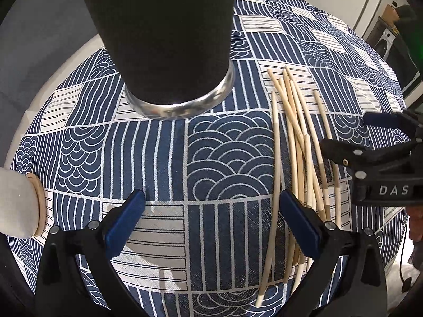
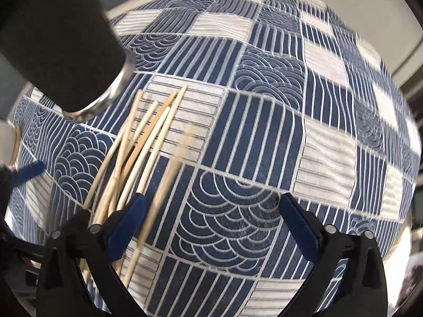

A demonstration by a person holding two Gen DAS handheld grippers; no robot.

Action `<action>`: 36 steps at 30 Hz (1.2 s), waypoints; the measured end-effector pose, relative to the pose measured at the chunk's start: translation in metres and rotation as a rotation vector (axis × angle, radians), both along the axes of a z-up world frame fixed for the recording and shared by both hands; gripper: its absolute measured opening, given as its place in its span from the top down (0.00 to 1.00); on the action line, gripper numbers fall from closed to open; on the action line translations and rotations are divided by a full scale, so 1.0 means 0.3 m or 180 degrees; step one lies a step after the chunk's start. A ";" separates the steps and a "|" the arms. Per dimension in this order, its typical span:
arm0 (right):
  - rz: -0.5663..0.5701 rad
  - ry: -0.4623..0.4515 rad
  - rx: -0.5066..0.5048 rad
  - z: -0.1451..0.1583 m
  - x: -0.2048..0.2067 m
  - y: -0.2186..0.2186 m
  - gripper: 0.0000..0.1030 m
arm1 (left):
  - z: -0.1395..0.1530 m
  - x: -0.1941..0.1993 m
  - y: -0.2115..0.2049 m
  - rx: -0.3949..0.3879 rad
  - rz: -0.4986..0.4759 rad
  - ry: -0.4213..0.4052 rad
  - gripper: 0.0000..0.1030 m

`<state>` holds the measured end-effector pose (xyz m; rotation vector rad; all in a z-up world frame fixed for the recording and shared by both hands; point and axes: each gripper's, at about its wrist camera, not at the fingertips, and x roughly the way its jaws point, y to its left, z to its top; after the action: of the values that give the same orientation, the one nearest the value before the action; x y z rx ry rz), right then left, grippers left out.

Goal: Organize utensils
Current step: 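Grasp another wooden stick with the left gripper while the right gripper grasps one too, then lift both held sticks and carry them over the black holder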

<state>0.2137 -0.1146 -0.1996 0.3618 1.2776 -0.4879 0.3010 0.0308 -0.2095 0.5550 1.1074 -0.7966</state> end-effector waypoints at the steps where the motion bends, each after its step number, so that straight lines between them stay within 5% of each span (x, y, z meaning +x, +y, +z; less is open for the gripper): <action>1: -0.0012 -0.0014 0.0011 0.000 -0.005 -0.002 0.06 | 0.002 -0.001 0.006 -0.0004 0.0013 -0.0003 0.04; 5: 0.0066 -0.0029 0.0000 -0.006 -0.025 -0.009 0.07 | 0.004 -0.002 0.010 -0.0013 0.0032 -0.0014 0.07; 10: 0.0108 0.0003 0.0020 -0.002 -0.079 -0.045 0.09 | 0.029 0.009 0.069 -0.0097 0.0134 -0.0057 0.29; 16: 0.0324 -0.0111 -0.0028 0.037 -0.093 -0.084 0.66 | 0.052 0.009 0.098 -0.0060 0.0210 -0.0012 0.62; 21: 0.0525 -0.0064 -0.0029 0.041 -0.074 -0.127 0.95 | 0.056 -0.003 0.098 -0.0038 0.0396 0.0084 0.87; 36: 0.1103 -0.0207 0.0358 0.065 -0.106 -0.217 0.95 | 0.059 -0.102 0.206 -0.0190 0.1490 0.0426 0.96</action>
<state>0.1820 -0.1797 -0.1800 0.2407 1.2751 -0.1098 0.2704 0.0927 -0.1918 0.1786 1.2696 -0.4594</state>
